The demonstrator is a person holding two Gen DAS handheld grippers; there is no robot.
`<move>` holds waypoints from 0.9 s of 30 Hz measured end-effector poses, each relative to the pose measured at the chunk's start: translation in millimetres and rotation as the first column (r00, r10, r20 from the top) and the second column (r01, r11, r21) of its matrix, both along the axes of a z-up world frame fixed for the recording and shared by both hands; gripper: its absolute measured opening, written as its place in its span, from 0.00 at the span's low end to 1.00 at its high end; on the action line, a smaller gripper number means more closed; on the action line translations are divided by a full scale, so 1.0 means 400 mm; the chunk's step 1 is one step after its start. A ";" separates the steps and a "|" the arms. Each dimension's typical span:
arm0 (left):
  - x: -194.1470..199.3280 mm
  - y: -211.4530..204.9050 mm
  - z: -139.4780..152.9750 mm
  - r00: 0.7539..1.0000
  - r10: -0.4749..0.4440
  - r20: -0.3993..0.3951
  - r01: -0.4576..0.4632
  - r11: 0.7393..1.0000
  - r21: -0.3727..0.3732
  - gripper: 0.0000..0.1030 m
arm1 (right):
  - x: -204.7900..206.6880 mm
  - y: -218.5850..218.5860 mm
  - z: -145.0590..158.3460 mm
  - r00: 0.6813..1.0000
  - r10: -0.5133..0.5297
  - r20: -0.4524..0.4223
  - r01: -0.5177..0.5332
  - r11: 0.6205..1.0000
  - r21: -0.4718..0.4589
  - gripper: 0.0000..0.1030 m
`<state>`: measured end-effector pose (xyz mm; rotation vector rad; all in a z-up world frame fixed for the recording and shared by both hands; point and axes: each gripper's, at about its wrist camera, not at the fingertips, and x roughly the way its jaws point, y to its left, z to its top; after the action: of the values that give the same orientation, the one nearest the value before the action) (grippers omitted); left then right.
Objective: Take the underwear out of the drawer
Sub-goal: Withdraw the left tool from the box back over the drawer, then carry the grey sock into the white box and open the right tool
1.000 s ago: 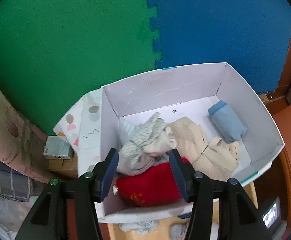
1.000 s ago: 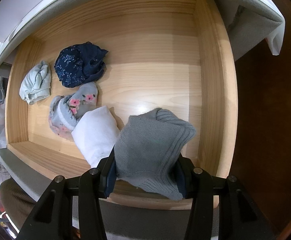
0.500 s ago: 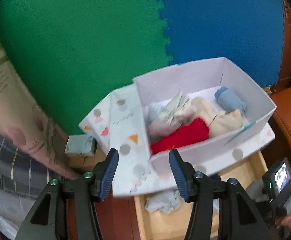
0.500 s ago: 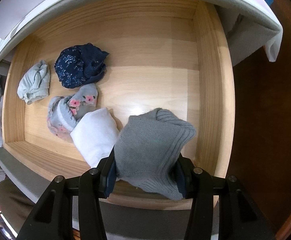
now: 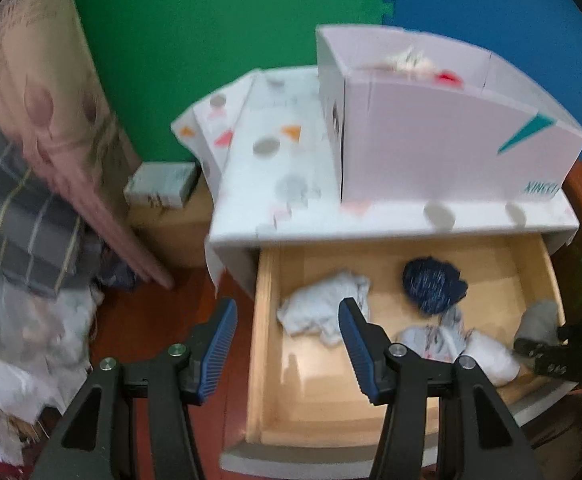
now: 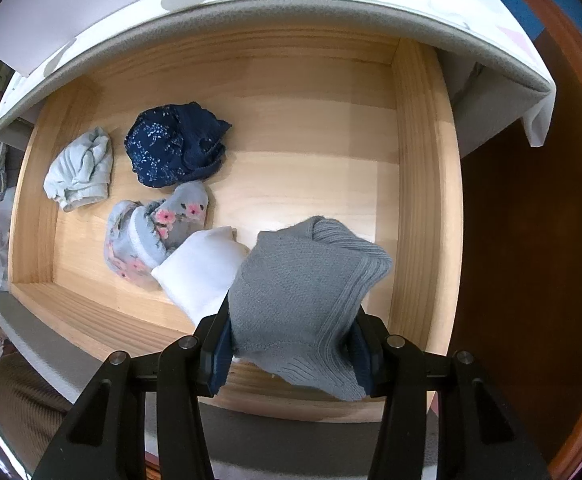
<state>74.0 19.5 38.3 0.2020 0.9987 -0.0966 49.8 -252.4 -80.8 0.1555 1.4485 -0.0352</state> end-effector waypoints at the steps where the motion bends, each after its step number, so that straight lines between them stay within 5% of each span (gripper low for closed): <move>1: -0.004 0.001 -0.012 1.000 0.007 -0.006 -0.007 1.000 -0.005 0.53 | -0.002 -0.002 0.005 1.000 0.000 0.009 0.000 1.000 0.003 0.45; 7: -0.028 0.007 -0.102 0.998 0.045 -0.045 -0.045 0.999 -0.015 0.53 | -0.011 -0.012 0.029 0.999 0.010 0.045 -0.010 1.000 0.000 0.45; 20: -0.023 0.031 -0.105 0.992 0.119 -0.038 -0.120 0.992 -0.034 0.53 | -0.016 -0.038 0.070 0.995 -0.009 0.095 0.007 1.000 0.026 0.45; 27: -0.028 0.040 -0.098 0.992 0.128 -0.018 -0.129 0.991 -0.035 0.53 | 0.009 -0.046 0.231 0.982 0.003 0.187 -0.012 0.999 0.047 0.45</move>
<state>62.8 35.7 -1.0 0.1037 1.0228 0.0017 53.2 -270.9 11.8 0.1877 1.2623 0.0201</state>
